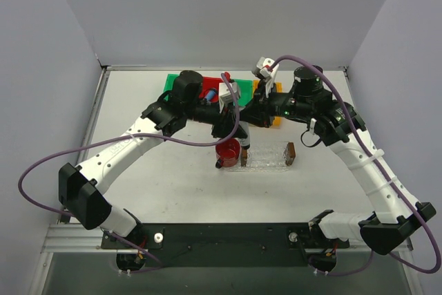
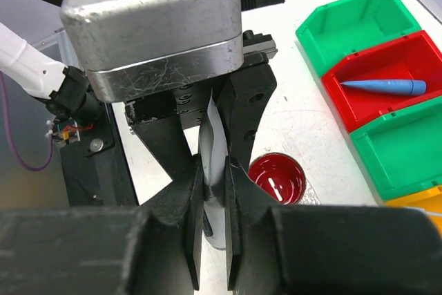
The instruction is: Prepare toiletry sets of a toothbrush and toothpaste on the tray
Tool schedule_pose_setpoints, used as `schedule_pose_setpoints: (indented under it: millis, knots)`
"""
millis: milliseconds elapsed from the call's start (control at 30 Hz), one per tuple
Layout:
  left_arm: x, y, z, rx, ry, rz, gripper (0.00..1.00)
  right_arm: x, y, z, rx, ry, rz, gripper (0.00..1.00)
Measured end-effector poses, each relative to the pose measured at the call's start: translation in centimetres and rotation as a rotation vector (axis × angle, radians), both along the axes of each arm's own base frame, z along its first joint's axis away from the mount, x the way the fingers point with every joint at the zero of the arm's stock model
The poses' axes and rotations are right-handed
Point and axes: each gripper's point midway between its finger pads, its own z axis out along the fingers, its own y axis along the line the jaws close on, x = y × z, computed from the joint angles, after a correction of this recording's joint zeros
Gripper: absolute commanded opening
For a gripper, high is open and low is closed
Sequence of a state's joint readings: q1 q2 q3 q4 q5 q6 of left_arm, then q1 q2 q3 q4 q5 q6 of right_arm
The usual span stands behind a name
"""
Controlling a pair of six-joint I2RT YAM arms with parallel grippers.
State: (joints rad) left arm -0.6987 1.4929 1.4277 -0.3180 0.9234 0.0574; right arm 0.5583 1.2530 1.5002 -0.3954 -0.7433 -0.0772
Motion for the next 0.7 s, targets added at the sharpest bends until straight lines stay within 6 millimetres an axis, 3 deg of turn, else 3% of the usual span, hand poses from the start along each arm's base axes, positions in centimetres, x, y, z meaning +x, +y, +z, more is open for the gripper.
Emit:
schedule_pose_setpoints:
  millis: [100,133,267,367,700]
  knots:
    - [0.2,0.0,0.0,0.002,-0.005,0.007,0.28,0.2,-0.1,0.0,-0.006,-0.008,-0.013,0.0]
    - [0.2,0.0,0.0,0.002,-0.007,0.009,0.42,0.3,-0.2,0.0,-0.008,-0.011,-0.017,0.0]
    - [0.5,-0.1,0.2,-0.004,-0.021,0.021,0.65,0.8,-0.6,-0.1,-0.026,-0.027,-0.055,0.0]
    - [0.8,0.1,0.9,-0.021,-0.037,0.037,0.72,1.3,-1.0,-0.5,-0.049,-0.035,-0.092,0.0]
    - [3.0,3.2,3.2,-0.083,-0.073,0.147,0.74,2.3,-2.6,-0.1,-0.085,-0.1,-0.181,0.0]
